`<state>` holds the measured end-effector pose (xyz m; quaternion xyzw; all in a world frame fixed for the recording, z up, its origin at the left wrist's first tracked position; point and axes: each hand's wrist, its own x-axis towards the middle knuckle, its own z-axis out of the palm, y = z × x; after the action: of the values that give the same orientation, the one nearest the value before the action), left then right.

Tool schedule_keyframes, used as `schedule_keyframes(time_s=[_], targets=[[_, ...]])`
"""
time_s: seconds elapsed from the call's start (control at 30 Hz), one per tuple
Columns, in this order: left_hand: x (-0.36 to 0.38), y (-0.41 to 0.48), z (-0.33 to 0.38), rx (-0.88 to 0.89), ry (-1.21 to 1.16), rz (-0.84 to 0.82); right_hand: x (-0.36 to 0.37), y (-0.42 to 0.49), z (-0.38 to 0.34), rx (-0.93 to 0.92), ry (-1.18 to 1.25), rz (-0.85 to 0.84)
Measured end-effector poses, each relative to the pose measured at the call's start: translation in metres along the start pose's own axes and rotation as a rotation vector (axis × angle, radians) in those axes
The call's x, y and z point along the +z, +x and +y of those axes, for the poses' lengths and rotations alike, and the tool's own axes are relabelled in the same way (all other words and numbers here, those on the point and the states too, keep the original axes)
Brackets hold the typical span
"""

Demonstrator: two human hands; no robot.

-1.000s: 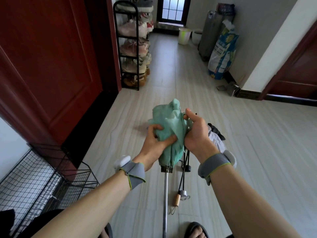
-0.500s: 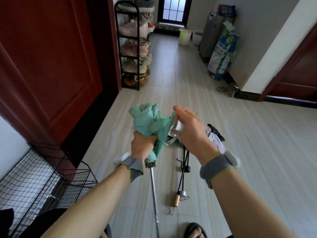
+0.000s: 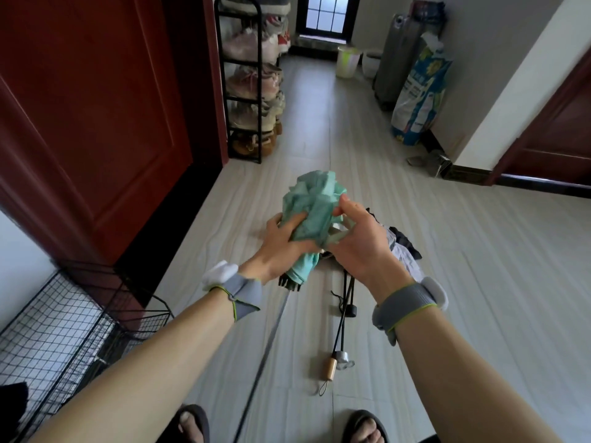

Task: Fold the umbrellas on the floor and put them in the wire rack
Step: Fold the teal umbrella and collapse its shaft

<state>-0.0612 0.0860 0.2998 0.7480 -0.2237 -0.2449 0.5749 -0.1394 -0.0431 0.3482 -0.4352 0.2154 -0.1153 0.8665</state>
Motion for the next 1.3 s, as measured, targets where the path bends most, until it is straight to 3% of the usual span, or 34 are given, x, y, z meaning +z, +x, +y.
schedule_keyframes(time_s=[0.13,0.23,0.27,0.33,0.4,0.53,0.67,0.77,0.83,0.97,1.07,1.2,1.3], targets=[[-0.005,0.001,0.001,0.145,-0.137,0.132,-0.004,0.003,0.000,0.011,0.071,-0.016],[-0.009,0.005,-0.008,0.015,-0.399,0.273,-0.001,0.000,0.001,0.026,0.105,-0.034],[-0.010,0.005,-0.009,-0.039,-0.525,0.260,-0.001,0.000,-0.001,0.023,0.137,-0.038],[-0.011,0.004,-0.007,-0.145,-0.755,0.074,-0.001,-0.002,-0.003,0.028,0.190,-0.045],[-0.008,-0.001,-0.002,-0.239,-0.804,-0.057,0.002,-0.005,-0.003,0.030,0.191,-0.070],[0.002,0.001,-0.012,-0.245,-0.762,0.050,0.009,-0.008,-0.005,-0.008,0.103,-0.064],[0.000,0.006,-0.026,-0.220,-0.436,0.319,0.003,-0.007,-0.007,-0.214,-0.236,0.054],[-0.005,0.006,-0.027,-0.257,-0.036,0.405,0.003,-0.013,0.005,-0.318,-0.708,0.076],[-0.003,0.004,-0.026,-0.295,0.131,0.471,0.007,-0.012,0.014,-0.331,-0.887,0.078],[0.012,0.004,-0.021,-0.226,0.499,0.577,0.018,-0.010,0.031,-0.327,-0.834,-0.004],[0.014,0.004,-0.024,-0.078,0.730,0.481,0.021,-0.009,0.039,-0.394,-0.914,-0.017],[0.021,-0.008,-0.026,0.068,1.162,0.369,0.014,-0.003,0.036,-0.309,-0.847,0.083],[0.023,-0.012,-0.029,0.089,1.055,0.226,0.007,0.001,0.029,-0.143,-0.602,0.164]])
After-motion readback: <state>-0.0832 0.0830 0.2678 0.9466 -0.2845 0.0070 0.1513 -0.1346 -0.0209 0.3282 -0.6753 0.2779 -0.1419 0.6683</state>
